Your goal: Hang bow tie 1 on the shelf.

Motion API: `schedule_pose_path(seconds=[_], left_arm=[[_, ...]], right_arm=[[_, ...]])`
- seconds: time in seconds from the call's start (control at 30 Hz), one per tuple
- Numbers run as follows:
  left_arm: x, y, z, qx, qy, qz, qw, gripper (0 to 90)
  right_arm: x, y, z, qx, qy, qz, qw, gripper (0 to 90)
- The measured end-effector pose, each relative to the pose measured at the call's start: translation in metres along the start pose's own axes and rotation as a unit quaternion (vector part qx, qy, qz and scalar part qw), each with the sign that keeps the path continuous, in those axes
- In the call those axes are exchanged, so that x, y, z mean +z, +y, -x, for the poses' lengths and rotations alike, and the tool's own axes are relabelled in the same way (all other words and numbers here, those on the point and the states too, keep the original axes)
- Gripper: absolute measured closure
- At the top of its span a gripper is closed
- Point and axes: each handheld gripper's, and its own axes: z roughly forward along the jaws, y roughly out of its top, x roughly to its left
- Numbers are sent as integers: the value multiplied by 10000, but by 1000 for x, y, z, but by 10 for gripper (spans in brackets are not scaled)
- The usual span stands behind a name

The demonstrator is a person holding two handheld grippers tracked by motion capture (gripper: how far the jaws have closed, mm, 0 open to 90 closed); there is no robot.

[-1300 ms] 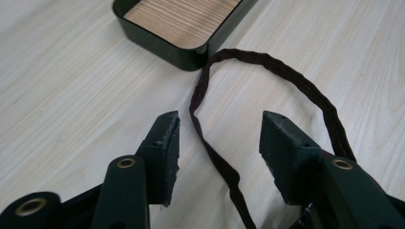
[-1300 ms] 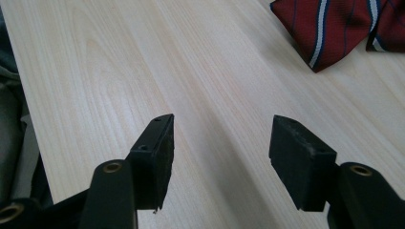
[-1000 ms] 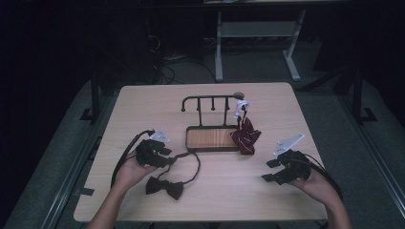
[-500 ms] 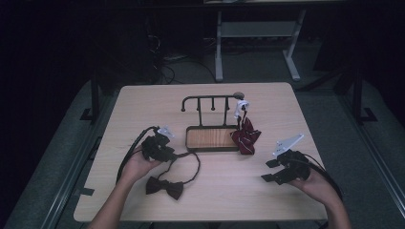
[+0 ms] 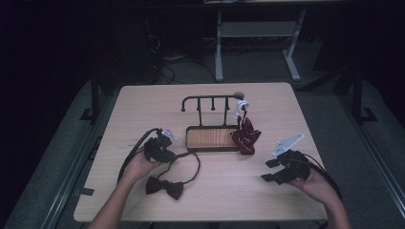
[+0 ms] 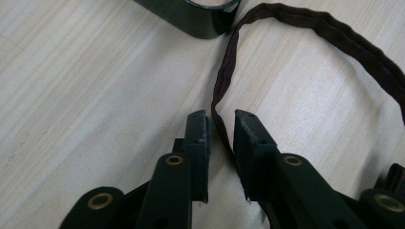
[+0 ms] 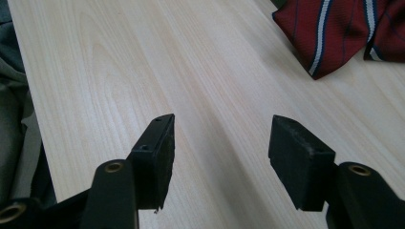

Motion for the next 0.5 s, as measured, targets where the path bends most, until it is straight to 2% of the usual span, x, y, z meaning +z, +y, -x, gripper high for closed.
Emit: schedule_pose_path(seconds=[0.2, 0.5], left_arm=[[4, 2, 3, 34, -7, -91, 10000, 890], [-6, 0, 6, 95, -108, 4, 9999, 894]], right_arm=[[-2, -1, 0, 24, 8, 86, 10000, 416], [2, -4, 3, 70, 115, 152, 9998, 416]])
